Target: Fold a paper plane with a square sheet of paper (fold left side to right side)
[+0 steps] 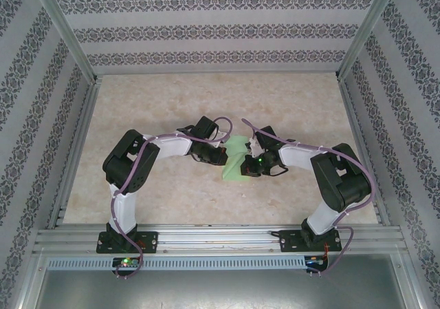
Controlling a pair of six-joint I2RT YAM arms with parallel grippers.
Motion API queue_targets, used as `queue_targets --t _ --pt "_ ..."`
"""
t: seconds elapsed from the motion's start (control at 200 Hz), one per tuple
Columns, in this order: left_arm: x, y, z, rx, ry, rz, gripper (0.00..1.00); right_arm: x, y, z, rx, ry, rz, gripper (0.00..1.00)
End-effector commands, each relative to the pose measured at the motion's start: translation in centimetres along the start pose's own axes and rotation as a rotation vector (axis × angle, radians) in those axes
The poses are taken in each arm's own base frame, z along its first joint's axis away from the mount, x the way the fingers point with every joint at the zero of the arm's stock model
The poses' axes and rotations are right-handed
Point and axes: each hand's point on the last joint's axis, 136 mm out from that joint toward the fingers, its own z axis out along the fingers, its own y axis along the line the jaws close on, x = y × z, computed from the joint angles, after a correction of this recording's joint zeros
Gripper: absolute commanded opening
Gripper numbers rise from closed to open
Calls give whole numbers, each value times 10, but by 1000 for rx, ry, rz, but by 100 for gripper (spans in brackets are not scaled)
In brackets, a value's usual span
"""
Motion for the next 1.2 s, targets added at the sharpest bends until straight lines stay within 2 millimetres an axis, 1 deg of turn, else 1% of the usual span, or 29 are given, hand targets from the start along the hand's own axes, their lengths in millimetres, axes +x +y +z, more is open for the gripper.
queue_targets --t 0.0,0.425,0.889,1.199 --pt "-4 3 1 8 1 21 0 6 -13 4 52 33 30 0" --pt "-8 -6 -1 54 -17 58 0 6 -14 5 54 34 32 0" --pt "-7 -1 -1 25 -20 64 0 7 -15 6 56 39 34 0" --pt "-5 3 4 17 -4 64 0 8 -14 6 53 42 35 0"
